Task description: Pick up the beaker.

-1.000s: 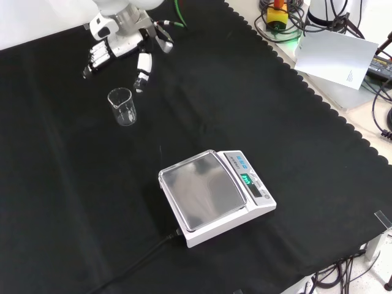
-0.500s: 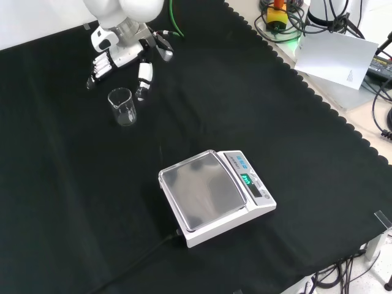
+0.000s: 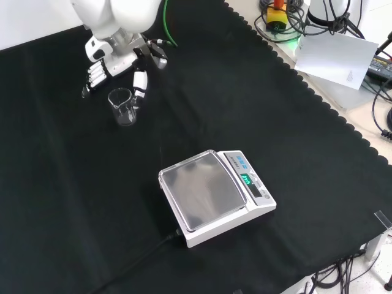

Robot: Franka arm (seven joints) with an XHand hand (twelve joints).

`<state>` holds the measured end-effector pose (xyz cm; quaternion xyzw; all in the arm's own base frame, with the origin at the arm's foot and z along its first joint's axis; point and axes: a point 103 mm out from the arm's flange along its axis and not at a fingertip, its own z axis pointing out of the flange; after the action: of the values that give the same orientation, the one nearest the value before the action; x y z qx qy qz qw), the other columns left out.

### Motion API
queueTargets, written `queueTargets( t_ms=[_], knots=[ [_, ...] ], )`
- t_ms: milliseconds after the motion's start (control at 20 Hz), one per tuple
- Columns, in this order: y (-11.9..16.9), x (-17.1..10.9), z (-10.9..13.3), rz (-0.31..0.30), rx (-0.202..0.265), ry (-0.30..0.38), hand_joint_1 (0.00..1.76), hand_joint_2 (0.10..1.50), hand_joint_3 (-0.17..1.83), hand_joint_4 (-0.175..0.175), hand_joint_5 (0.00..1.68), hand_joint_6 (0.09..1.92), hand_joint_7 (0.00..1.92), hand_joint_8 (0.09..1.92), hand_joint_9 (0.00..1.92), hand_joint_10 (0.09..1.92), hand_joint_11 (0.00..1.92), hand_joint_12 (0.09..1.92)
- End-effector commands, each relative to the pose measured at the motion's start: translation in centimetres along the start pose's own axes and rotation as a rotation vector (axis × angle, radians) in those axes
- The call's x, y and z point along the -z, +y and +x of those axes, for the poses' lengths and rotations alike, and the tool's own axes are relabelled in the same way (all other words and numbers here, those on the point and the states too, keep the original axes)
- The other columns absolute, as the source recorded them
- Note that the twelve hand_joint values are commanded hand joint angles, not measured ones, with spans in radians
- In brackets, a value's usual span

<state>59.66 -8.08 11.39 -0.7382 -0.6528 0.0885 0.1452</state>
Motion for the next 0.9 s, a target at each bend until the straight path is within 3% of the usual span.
queueTargets(
  t_ms=[50,350,500,650,700,800,900],
  knots=[
    [1.1,-2.2,0.2,0.049,-0.012,-0.024,0.41,0.72,0.22,0.017,0.00,0.09,0.00,0.53,0.10,0.84,0.00,1.37],
    [1.3,-3.9,-0.1,0.073,-0.023,-0.033,0.41,0.72,0.21,0.018,0.01,0.09,0.00,0.53,0.10,0.84,0.00,1.37],
    [1.1,-4.1,-0.1,0.042,-0.017,-0.031,0.46,0.73,0.21,0.026,0.06,0.09,0.01,0.57,0.13,0.85,0.00,1.44],
    [0.9,-4.1,0.1,-0.024,-0.005,-0.028,0.69,0.75,0.32,0.040,0.32,0.09,0.27,0.73,0.58,0.73,0.42,1.38],
    [0.8,-4.0,0.2,-0.044,-0.003,-0.032,0.80,0.73,0.43,0.034,0.42,0.26,0.39,0.80,0.77,0.67,0.60,1.29],
    [0.6,-3.8,0.3,-0.071,-0.001,-0.033,0.98,0.70,0.63,-0.028,0.49,0.84,0.58,1.01,1.08,0.63,1.04,1.01],
    [0.6,-3.6,0.5,-0.094,-0.001,-0.029,1.09,0.70,0.74,-0.119,0.55,1.21,0.71,1.28,1.21,0.79,1.35,0.82]
  ],
)
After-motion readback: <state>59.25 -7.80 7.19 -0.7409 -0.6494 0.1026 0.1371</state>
